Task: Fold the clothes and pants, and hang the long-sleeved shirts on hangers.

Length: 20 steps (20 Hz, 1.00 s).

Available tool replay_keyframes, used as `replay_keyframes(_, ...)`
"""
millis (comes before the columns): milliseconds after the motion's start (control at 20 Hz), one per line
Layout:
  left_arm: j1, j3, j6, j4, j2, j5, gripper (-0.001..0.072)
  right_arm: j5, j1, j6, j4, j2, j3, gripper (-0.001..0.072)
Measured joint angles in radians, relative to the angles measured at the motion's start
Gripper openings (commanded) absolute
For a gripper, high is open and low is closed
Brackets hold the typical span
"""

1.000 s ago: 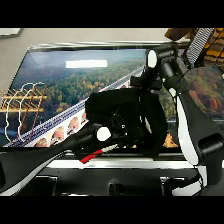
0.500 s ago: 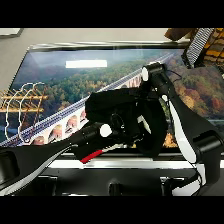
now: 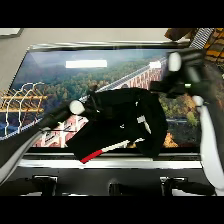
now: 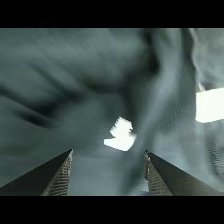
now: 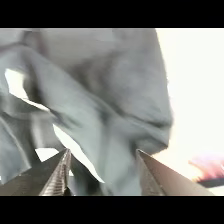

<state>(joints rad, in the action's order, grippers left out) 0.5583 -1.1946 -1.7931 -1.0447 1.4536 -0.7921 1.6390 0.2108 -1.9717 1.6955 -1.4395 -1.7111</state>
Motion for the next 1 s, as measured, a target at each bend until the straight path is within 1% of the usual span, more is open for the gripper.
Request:
replay_keyframes(50,-0.035,0.000,0.055,-0.023,-0.023,-0.011,0.0520,0.023,-0.026,0.003,-0.003,0.052,0.036,0.0567)
replay_keyframes(150,-0.095,0.000,0.166,-0.056,-0.057,-0.026,0.0520,0.048,-0.070,-0.010,-0.042,0.171,0.163,0.0567)
replay_keyframes(250,-0.131,0.000,0.243,-0.073,-0.075,-0.035,0.0519,0.033,-0.096,-0.069,-0.114,0.302,0.349,0.0564)
replay_keyframes(350,-0.153,0.000,0.291,-0.083,-0.084,-0.040,0.0519,-0.035,-0.109,-0.159,-0.219,0.425,0.553,0.0563)
replay_keyframes(500,-0.167,0.000,0.324,-0.091,-0.091,-0.042,0.0520,-0.196,-0.118,-0.294,-0.380,0.559,0.818,0.0561)
replay_keyframes(600,-0.172,0.000,0.336,-0.094,-0.092,-0.039,0.0521,-0.307,-0.120,-0.370,-0.450,0.601,0.937,0.0561)
replay_keyframes(750,-0.175,0.000,0.347,-0.100,-0.093,-0.028,0.0521,-0.448,-0.122,-0.447,-0.547,0.605,1.038,0.0543)
replay_keyframes(900,-0.175,0.000,0.354,-0.113,-0.093,-0.011,0.0521,-0.552,-0.098,-0.479,-0.624,0.563,1.079,0.0524)
replay_keyframes(950,-0.176,0.000,0.354,-0.117,-0.093,-0.004,0.0525,-0.573,-0.081,-0.490,-0.640,0.546,1.085,0.0435)
replay_keyframes(1000,-0.176,0.000,0.355,-0.119,-0.093,0.001,0.0572,-0.592,-0.063,-0.498,-0.650,0.528,1.090,0.0302)
